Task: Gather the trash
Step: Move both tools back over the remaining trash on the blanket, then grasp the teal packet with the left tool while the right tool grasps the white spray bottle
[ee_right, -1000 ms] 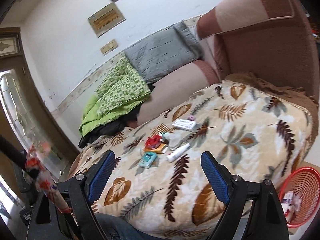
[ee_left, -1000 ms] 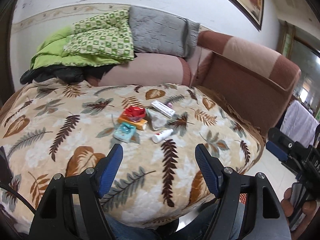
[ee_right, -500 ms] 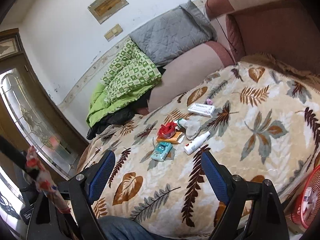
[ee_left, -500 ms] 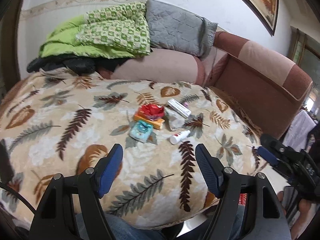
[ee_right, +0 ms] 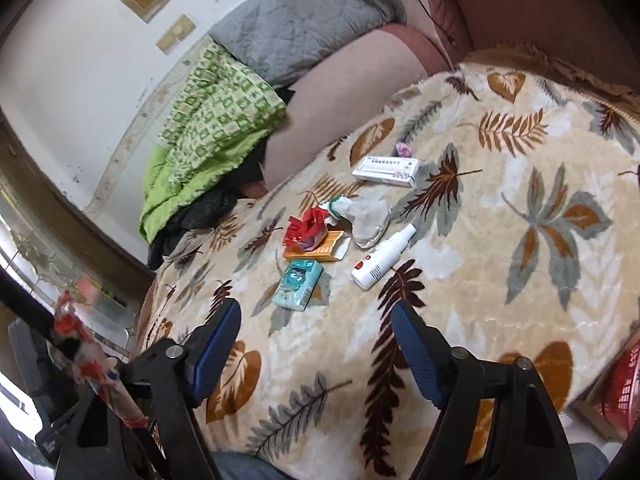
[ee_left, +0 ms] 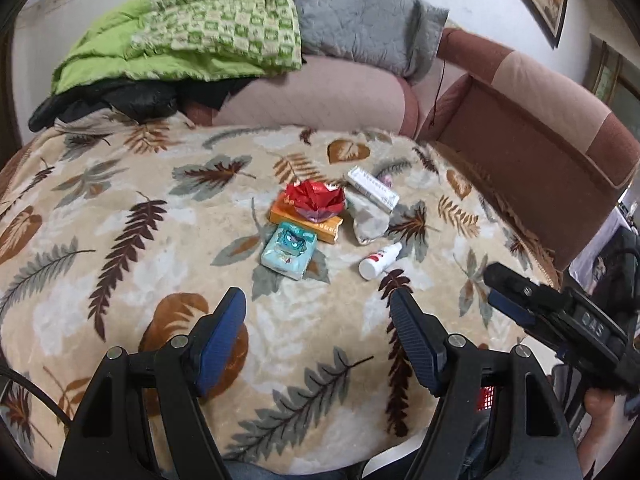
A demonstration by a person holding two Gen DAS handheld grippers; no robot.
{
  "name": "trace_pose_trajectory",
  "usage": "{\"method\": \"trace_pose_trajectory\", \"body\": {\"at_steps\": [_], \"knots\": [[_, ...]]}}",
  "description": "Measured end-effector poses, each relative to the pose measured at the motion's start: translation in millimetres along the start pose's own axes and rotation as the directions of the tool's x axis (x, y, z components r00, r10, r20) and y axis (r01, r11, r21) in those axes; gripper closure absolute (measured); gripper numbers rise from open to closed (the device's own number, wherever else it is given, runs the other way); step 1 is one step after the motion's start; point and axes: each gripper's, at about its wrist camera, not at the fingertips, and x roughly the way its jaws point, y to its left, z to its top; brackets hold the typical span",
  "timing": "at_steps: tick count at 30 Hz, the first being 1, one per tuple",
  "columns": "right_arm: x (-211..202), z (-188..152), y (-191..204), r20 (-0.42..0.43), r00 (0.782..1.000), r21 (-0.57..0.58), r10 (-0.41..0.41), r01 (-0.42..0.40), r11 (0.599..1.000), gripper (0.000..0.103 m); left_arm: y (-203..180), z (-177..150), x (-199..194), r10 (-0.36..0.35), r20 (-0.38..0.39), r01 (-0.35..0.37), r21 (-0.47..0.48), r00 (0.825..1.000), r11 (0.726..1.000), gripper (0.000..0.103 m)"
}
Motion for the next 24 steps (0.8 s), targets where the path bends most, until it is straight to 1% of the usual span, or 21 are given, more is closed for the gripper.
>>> {"method": "trace_pose_trajectory", "body": {"at_steps": [4,10,12,14,15,16,18,19,21,22,23,24], "knots": [[33,19,-5,-0.031,1.0,0.026,-0.004,0.005,1.0,0.026,-1,17,22,-0.007,-0.051,0.008,0.019,0.999,1.0,0.029],[94,43,-24,-0.087,0.995,0.081,-0.05,0.058,0.995,0.026,2,51,60,-0.009,-0.087,0.008,-0.009,0.996,1.0,0.029],[111,46,-33,-0.1,0.994,0.112,-0.051,0.062,0.992,0.027,4,57,76,-0.004,-0.084,0.003,-0.017,0.996,1.0,0.029],[125,46,-44,-0.116,0.992,0.143,-0.04,0.057,0.988,0.03,8,55,89,-0.021,-0.082,0.019,-0.027,0.996,0.999,0.029],[130,46,-49,-0.117,0.992,0.15,-0.042,0.06,0.987,0.031,10,52,95,-0.019,-0.088,0.016,-0.028,0.996,0.999,0.029],[135,44,-55,-0.119,0.991,0.149,-0.063,0.081,0.986,0.031,14,47,104,0.003,-0.123,-0.007,-0.034,0.992,0.999,0.029],[145,42,-63,-0.137,0.988,0.167,-0.073,0.096,0.981,0.032,19,45,113,-0.008,-0.146,0.003,-0.032,0.989,0.999,0.029],[154,41,-67,-0.158,0.985,0.174,-0.073,0.1,0.98,0.032,21,44,118,0.001,-0.158,-0.005,-0.026,0.987,1.0,0.029],[166,39,-69,-0.182,0.977,0.155,-0.11,0.139,0.978,0.033,25,44,126,0.022,-0.175,-0.029,-0.039,0.984,0.999,0.029],[169,38,-69,-0.181,0.975,0.146,-0.125,0.153,0.977,0.033,24,44,130,0.027,-0.18,-0.033,-0.032,0.983,0.999,0.029],[170,38,-67,-0.18,0.974,0.131,-0.14,0.165,0.978,0.036,22,44,133,0.039,-0.183,-0.043,-0.016,0.982,0.999,0.029],[171,38,-64,-0.176,0.971,0.107,-0.163,0.183,0.977,0.045,18,44,138,0.062,-0.186,-0.062,0.009,0.981,0.998,0.029]]}}
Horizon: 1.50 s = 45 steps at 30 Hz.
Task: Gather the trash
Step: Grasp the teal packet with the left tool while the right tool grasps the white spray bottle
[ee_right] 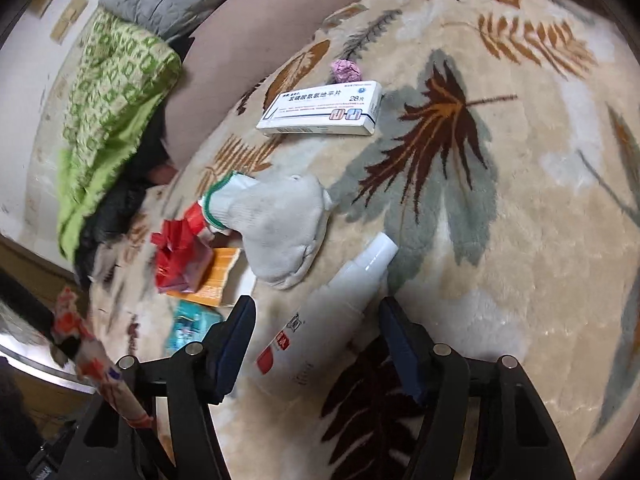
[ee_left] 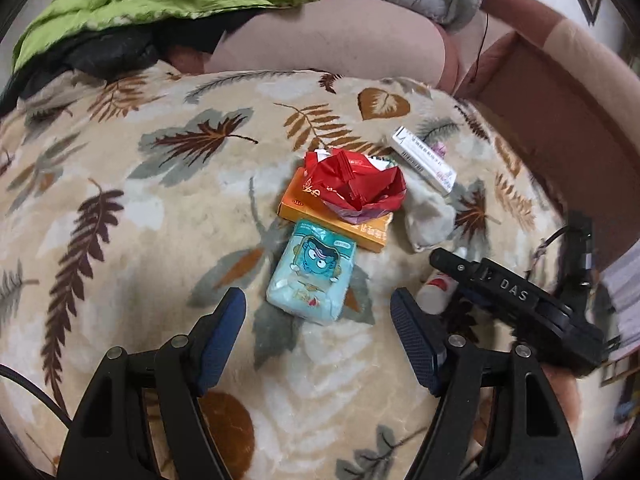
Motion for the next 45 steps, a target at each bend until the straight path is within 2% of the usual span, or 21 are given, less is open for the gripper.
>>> {"method": "trace_pose_trajectory", "body": {"at_steps": [2,3,7,12,16,18,19,21,24,29,33,35,40,45], "knots": [[0,-1,3,0.015,0.999,-0.054,-0.049,0.049,0.997,0.056,-9,2,12,0.025,-0.019,-0.024,0.048,0.999,0.999,0.029],[1,-1,1,0.014,0.999,-0.066,-0.042,0.043,0.997,0.06,-14,4,20,0.032,-0.033,-0.03,0.077,0.999,0.997,0.029],[-6,0,-16,0.005,1.0,-0.033,0.019,-0.019,0.999,0.062,-28,11,52,0.021,-0.105,-0.008,0.126,0.994,0.992,0.029],[-18,-2,-29,0.012,0.999,0.004,0.051,-0.051,0.999,0.066,-24,8,75,0.139,-0.116,-0.119,0.17,0.983,0.978,0.029],[-17,-1,-29,0.013,0.998,0.009,0.061,-0.061,0.998,0.066,-11,7,76,0.157,-0.092,-0.144,0.133,0.983,0.981,0.031],[-17,-1,-28,0.018,0.998,0.002,0.061,-0.061,0.998,0.066,-6,8,75,0.175,-0.086,-0.165,0.114,0.981,0.98,0.056],[-17,-1,-28,0.019,0.998,0.002,0.063,-0.063,0.998,0.066,-2,9,74,0.176,-0.084,-0.168,0.097,0.981,0.981,0.059],[-18,-1,-29,0.022,0.998,0.008,0.066,-0.066,0.998,0.066,2,10,67,0.168,-0.068,-0.164,0.071,0.983,0.984,0.077],[-18,0,-33,0.021,0.997,0.019,0.076,-0.077,0.997,0.066,4,10,57,0.159,-0.036,-0.157,0.053,0.987,0.986,0.087],[-23,-2,-34,0.028,0.997,-0.003,0.07,-0.07,0.998,0.066,-6,11,37,0.129,0.008,-0.13,0.056,0.992,0.99,0.089],[-50,-14,-34,0.067,0.996,-0.065,0.063,-0.059,0.996,0.066,-21,6,13,0.095,0.047,-0.097,0.06,0.994,0.993,0.089],[-68,-20,-38,0.091,0.989,-0.07,0.118,-0.112,0.991,0.066,-33,-2,-5,0.088,0.079,-0.094,0.073,0.993,0.993,0.089],[-135,-39,-33,0.184,0.965,-0.142,0.187,-0.163,0.976,0.066,-67,-49,-63,0.043,0.177,-0.057,0.074,0.983,0.996,0.089],[-212,-73,-23,0.284,0.932,-0.229,0.227,-0.164,0.96,0.066,-84,-104,-108,-0.003,0.212,-0.005,0.036,0.977,0.999,0.089]]}}
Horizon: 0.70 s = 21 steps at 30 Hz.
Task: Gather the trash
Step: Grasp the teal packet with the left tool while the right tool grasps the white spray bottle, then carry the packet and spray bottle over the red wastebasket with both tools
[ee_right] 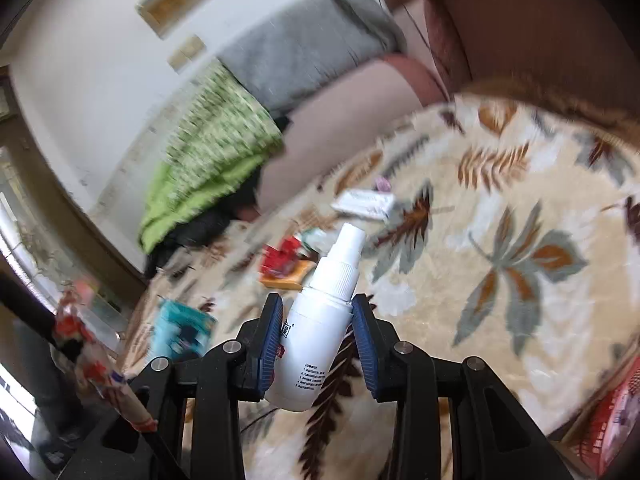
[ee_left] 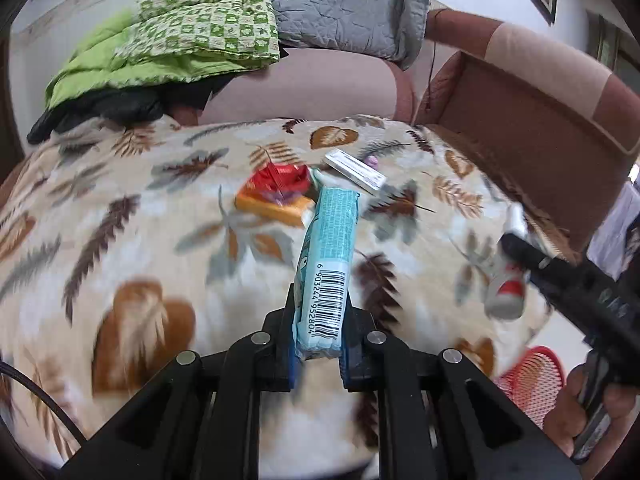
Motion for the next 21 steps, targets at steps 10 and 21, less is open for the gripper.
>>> {"method": "trace_pose_trajectory", "body": {"at_steps": [10,21], "knots": [[-111,-16,26,0.159,0.986,0.008,0.042,-0.044,0.999,0.066,-36,-13,-86,-0.108,0.052,0.108,0.002,0.993,0.994,0.089],[-166,-21,12,0.223,0.974,0.064,0.036,-0.051,0.997,0.065,-89,-23,-133,-0.226,0.059,0.22,0.093,0.972,0.971,0.089]]}}
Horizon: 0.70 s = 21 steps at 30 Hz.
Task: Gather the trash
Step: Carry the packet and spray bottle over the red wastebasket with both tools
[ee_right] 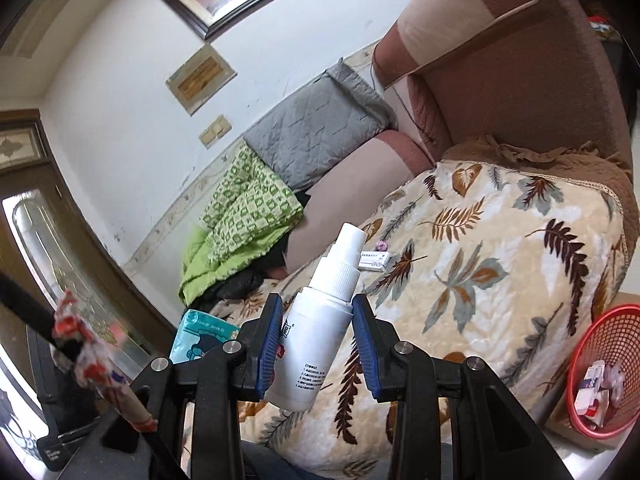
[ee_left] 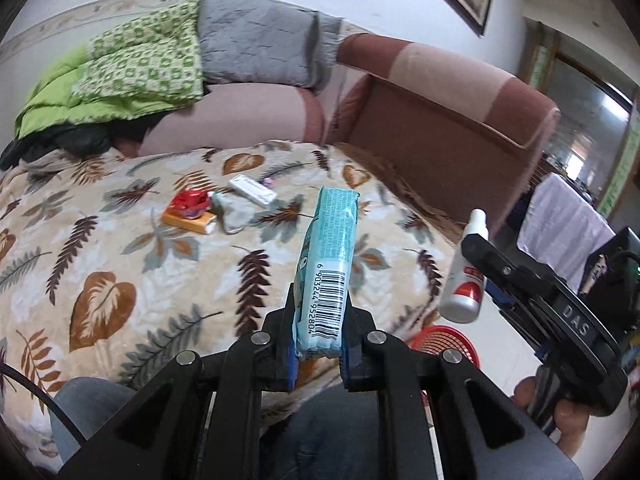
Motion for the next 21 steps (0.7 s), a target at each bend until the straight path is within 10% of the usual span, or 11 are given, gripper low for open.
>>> {"method": "trace_pose_trajectory", "body": {"at_steps": [21], "knots": [[-124,19,-48,0.178,0.971,0.059,-0.162,0.153,0.986,0.065,-119,-9,-5,-0.215,-0.041,0.219,0.166,0.976,0.961,0.089]]}}
